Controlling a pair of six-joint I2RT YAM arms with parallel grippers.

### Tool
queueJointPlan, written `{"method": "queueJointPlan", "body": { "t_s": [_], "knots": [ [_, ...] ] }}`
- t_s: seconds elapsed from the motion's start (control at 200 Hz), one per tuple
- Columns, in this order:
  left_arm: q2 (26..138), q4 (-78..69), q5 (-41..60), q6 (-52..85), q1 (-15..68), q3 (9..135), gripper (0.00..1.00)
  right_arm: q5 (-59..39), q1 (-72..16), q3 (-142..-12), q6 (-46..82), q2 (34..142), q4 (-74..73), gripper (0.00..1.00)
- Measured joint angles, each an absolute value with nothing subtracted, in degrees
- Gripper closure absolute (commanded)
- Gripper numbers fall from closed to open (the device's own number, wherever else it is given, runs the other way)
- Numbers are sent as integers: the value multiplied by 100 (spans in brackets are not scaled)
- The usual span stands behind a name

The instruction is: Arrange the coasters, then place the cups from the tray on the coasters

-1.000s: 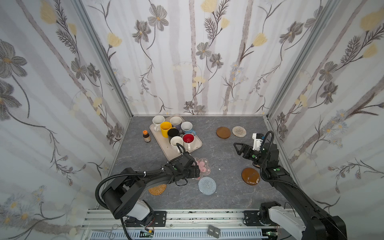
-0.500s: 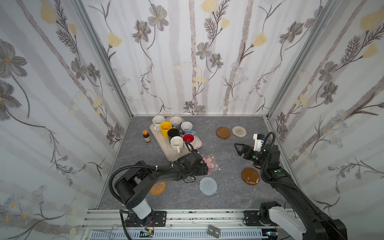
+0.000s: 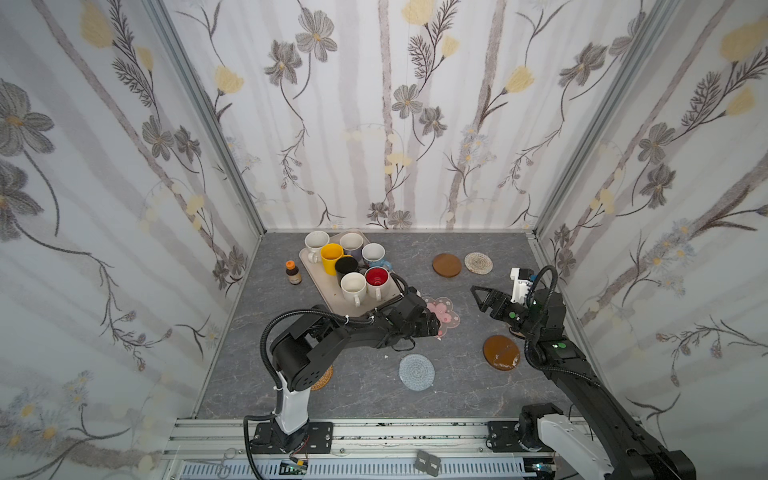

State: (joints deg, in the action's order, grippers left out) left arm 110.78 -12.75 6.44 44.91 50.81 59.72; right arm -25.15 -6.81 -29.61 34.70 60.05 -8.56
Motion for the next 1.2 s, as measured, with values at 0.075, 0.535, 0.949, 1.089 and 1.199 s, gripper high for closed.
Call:
{"method": "queueJointPlan", "body": {
  "t_s": [0.075,0.535,0.949,1.089,1.199],
  "knots": [
    [11312,-1363,668,4523,5085,6219,17,-2517,-613,-2923,3492,5909,-829,9],
    [12390,-1658,902,4567,5089,7585,17,-2558,-556,-2792,3444,5476,-99,9],
    [11205,-1345,742,4501,4897,7131,9,-3059,-443,-2075,3966,5734,-86,10],
    [10554,-1354,591,4353,4816,6630,6,-3291,-438,-1826,4268,6038,-379,11],
    [10007,-1380,386,4211,4790,6132,5,-3378,-480,-1647,4486,6324,-650,11]
  ]
}}
